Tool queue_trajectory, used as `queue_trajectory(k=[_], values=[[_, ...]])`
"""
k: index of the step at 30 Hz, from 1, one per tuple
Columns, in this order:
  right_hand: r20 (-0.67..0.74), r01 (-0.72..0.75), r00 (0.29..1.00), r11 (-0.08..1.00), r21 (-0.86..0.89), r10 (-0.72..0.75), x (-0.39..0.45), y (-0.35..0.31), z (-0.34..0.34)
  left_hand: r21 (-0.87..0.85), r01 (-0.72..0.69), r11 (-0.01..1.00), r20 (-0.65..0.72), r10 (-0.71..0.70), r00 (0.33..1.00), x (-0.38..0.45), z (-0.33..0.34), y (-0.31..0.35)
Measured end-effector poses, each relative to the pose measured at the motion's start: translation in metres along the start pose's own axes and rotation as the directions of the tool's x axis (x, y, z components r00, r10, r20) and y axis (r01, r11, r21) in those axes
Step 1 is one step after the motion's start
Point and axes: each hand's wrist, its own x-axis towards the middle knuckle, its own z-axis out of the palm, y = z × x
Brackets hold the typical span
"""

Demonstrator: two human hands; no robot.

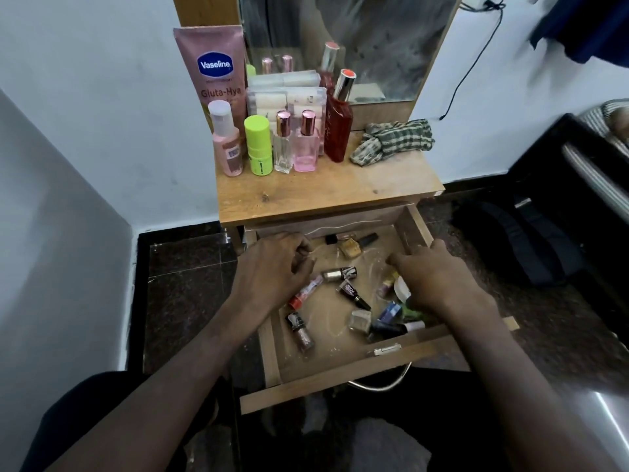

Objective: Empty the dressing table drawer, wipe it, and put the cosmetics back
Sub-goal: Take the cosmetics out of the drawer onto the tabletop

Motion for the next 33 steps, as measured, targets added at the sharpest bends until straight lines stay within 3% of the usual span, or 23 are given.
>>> queue_trajectory(k=[5,8,10,13,15,16,18,20,21,23,24,25,26,27,28,29,30,33], values=[[-0.058,0.012,0.998,0.995,0.101,-0.006,0.009,-0.002,0.019,-0.003,0.01,1.0,0.019,-0.01,1.0,-0.001,0.001,-0.001],[-0.097,0.052,0.995,0.949,0.312,-0.022,0.023,0.006,0.024,0.0,0.016,1.0,0.033,-0.016,0.999,0.0,0.002,-0.002],[-0.18,0.076,0.984,0.886,0.457,0.009,0.031,0.01,0.024,0.002,0.007,1.0,0.037,-0.007,0.999,0.0,0.001,-0.001],[-0.395,0.192,0.918,0.824,0.534,0.042,0.033,0.01,0.02,0.021,-0.016,1.0,0.035,0.016,0.999,-0.002,0.0,0.001],[-0.479,0.306,0.872,0.651,0.695,0.101,0.029,0.004,0.013,0.034,-0.016,0.999,0.032,0.015,0.999,-0.002,0.0,0.001],[-0.477,0.345,0.866,0.509,0.789,0.152,0.028,0.001,0.007,0.033,-0.014,0.999,0.034,0.013,0.999,-0.002,0.0,0.002],[-0.36,0.349,0.902,0.087,0.933,0.24,0.029,-0.01,-0.005,0.021,-0.011,1.0,0.029,0.01,1.0,-0.002,0.0,0.001],[-0.194,0.261,0.955,-0.325,0.909,0.223,0.033,-0.018,-0.015,0.026,-0.009,1.0,0.025,0.009,1.0,-0.003,0.0,0.001],[-0.141,0.216,0.97,-0.437,0.873,0.198,0.035,-0.021,-0.018,0.029,-0.006,1.0,0.026,0.006,1.0,-0.003,-0.001,0.002],[-0.125,0.204,0.975,-0.523,0.828,0.182,0.04,-0.026,-0.021,0.023,-0.006,1.0,0.024,0.006,1.0,-0.003,-0.001,0.002],[-0.174,0.261,0.961,-0.499,0.827,0.215,0.041,-0.029,-0.022,0.016,-0.007,1.0,0.023,0.007,1.0,-0.003,0.0,0.002],[-0.274,0.376,0.917,-0.399,0.836,0.291,0.042,-0.031,-0.023,0.013,-0.009,1.0,0.026,0.008,1.0,-0.003,0.0,0.001],[-0.433,0.53,0.816,-0.194,0.826,0.383,0.042,-0.032,-0.024,0.012,-0.012,1.0,0.029,0.012,1.0,-0.002,0.0,0.001],[-0.629,0.661,0.655,0.087,0.746,0.418,0.043,-0.033,-0.026,0.013,-0.015,1.0,0.031,0.014,0.999,-0.002,0.0,0.001],[-0.802,0.725,0.478,0.354,0.591,0.359,0.045,-0.035,-0.027,0.012,-0.017,1.0,0.032,0.017,0.999,-0.002,0.0,0.001],[-0.904,0.721,0.341,0.545,0.428,0.258,0.049,-0.036,-0.027,0.009,-0.018,1.0,0.032,0.017,0.999,-0.002,0.0,0.001],[-0.947,0.693,0.274,0.648,0.316,0.169,0.056,-0.038,-0.025,0.005,-0.018,1.0,0.031,0.018,0.999,-0.002,0.0,0.001],[-0.955,0.645,0.289,0.724,0.245,0.066,0.071,-0.043,-0.014,0.012,-0.017,1.0,0.044,0.017,0.999,-0.003,-0.002,0.002]])
